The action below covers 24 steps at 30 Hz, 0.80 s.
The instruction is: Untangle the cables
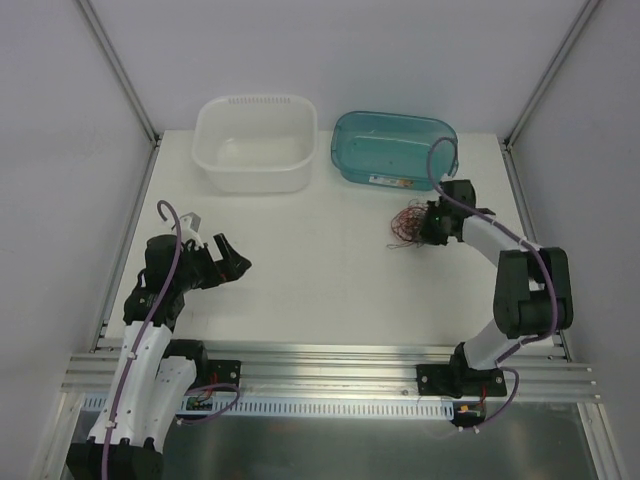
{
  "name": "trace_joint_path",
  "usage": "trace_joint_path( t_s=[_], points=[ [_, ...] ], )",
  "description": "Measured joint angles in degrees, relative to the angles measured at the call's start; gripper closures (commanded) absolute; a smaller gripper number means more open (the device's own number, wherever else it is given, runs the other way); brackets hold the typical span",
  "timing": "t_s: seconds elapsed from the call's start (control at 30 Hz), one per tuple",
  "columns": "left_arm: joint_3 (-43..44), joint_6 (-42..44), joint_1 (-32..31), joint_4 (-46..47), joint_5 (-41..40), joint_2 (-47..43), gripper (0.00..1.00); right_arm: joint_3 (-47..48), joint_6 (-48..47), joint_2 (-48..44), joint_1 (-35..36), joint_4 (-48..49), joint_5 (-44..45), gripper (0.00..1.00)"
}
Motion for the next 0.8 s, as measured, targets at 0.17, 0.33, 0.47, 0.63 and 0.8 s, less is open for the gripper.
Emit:
trace_joint_path(
  t_s=[0.17,0.33,0.47,0.63,0.8],
  points=[
    [-0.02,0.02,0.0,0.07,3.58,2.91,0.01,-5.03,-3.19,-10.69,16.96,-1.64,-2.36,0.98],
    [-0.02,0.07,0.0,0.61,8.04,5.57,0.01,-4.98,-8.09,-12.9,32.28,-4.02,-5.09,0.94],
    [-0.39,0.07,-0.11,2.08,12.57,7.5,0.01,-3.39,-11.65,-10.16,38.95,-8.24,-6.21,0.6],
    [-1.16,-0.44,-5.42,2.8,13.6,9.57,0.01,-0.44,-13.33,-7.26,42.49,-11.98,-3.78,0.3],
    [-2.01,-4.57,-18.73,4.81,8.9,8.74,0.01,-1.27,-9.94,-14.56,46.27,-13.44,7.06,0.29]
  ],
)
